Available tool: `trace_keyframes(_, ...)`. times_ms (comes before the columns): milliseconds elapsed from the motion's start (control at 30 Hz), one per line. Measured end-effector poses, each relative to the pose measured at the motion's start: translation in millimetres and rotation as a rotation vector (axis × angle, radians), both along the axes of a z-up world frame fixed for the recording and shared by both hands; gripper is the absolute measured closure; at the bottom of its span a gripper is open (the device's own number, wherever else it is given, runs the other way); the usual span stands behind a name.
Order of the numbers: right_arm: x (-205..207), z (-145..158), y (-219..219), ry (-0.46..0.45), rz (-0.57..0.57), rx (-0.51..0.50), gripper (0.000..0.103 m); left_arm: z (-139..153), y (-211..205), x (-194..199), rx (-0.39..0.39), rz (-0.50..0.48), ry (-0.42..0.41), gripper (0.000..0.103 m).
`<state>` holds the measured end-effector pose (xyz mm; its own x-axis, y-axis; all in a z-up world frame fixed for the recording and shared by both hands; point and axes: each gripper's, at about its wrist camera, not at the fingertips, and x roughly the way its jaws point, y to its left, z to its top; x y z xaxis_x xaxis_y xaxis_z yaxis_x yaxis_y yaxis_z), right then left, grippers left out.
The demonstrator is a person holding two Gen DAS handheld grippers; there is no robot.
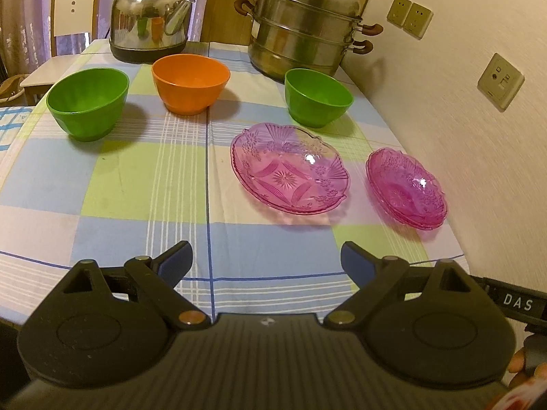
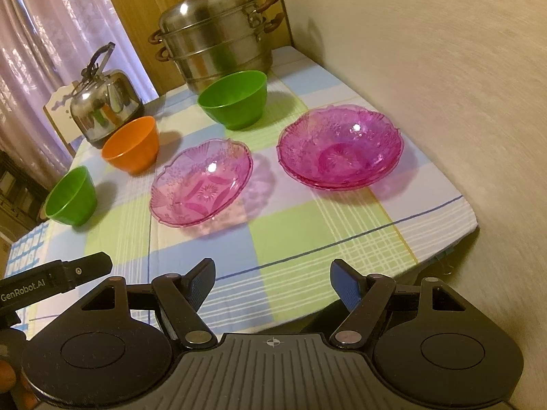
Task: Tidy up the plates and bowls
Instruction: 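Move both tools back toward the remaining pink glass bowl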
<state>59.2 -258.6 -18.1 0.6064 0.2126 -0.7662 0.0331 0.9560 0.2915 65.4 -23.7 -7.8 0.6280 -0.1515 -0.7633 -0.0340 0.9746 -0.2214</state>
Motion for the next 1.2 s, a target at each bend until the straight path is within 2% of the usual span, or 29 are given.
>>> trace_keyframes(700, 21, -11, 7, 0.024, 0.012, 0.008, 0.029, -9, 10, 22, -0.003, -0.004, 0.011, 0.011)
trace_keyframes(1200, 65, -27, 9, -0.002, -0.012, 0.013, 0.029, -33, 32, 87, -0.017, 0.019, 0.025, 0.011)
